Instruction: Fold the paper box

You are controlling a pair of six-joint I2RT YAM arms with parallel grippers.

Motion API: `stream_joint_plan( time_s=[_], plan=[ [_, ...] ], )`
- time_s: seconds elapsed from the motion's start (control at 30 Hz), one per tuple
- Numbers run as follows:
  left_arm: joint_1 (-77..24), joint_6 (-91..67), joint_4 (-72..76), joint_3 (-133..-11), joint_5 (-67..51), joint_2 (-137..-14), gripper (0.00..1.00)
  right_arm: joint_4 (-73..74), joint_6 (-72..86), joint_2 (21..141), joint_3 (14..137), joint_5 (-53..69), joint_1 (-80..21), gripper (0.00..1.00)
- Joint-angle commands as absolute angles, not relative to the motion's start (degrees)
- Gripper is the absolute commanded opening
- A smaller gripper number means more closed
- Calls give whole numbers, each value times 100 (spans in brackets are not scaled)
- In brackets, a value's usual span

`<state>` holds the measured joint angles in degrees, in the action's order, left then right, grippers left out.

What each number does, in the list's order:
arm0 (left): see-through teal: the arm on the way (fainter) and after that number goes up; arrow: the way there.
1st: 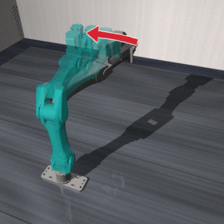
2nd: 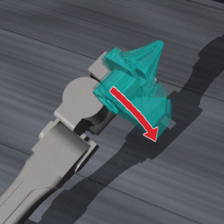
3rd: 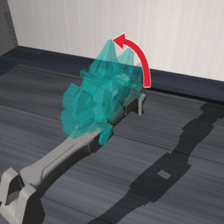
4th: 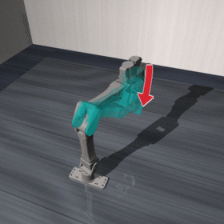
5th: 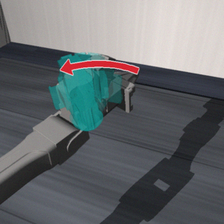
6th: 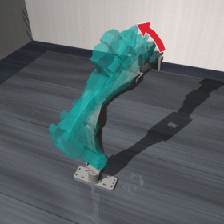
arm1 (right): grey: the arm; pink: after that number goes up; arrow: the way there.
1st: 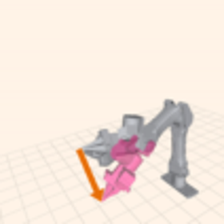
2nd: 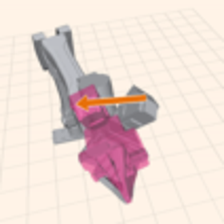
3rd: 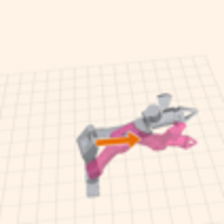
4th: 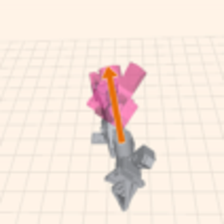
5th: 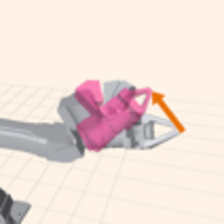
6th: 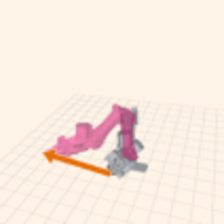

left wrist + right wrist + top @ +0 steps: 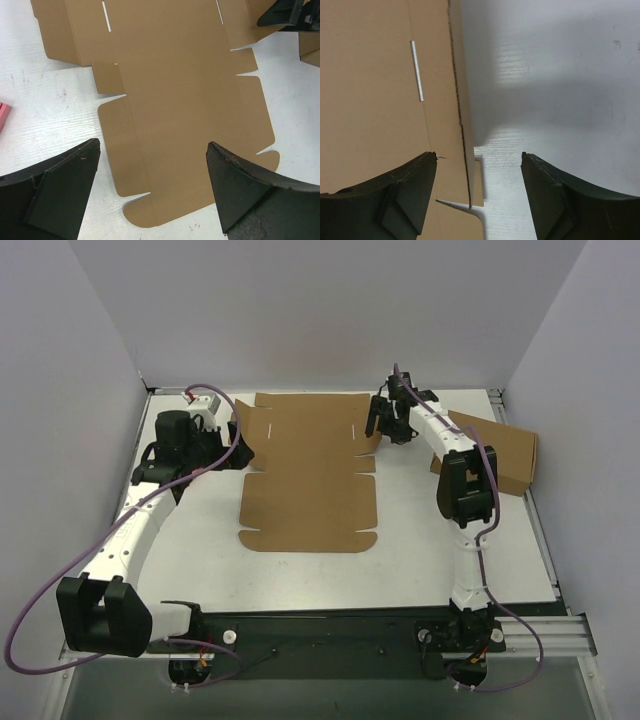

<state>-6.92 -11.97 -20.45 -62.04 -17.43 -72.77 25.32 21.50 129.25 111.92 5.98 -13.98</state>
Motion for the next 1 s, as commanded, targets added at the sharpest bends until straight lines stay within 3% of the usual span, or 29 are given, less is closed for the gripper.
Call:
stream_joint_plan(
  time_s=[0.0, 0.1, 0.3, 0.33, 0.5, 0.67, 0.97],
  plan=[
    [-650, -1195, -1890, -6293, -1837, -7277, 97, 2892, 2338, 13183, 11557, 659, -1362, 68],
    [-650, -1187, -1898, -6293, -1811, -7260, 97, 2883, 2329, 13350, 11672, 677, -1362, 62],
    [-650, -1143, -1855, -6293, -1986, -7277, 97, 2743, 2013, 13316, 11698, 782, -1362, 29],
    [-650, -1125, -1846, -6302, -2073, -7277, 97, 2690, 1960, 13263, 11681, 808, -1362, 19],
    [-572, -1125, -1811, -6302, -2258, -7348, 97, 2470, 1653, 13079, 11479, 1028, -1362, 2],
    [-229, -1318, -1688, -6302, -2636, -7435, 97, 2365, 1591, 12543, 10970, 1248, -1362, 0],
    [307, -1714, -1292, -6161, -3339, -7637, 97, 2065, 1433, 10294, 8932, 1845, -1371, 0]
  ],
)
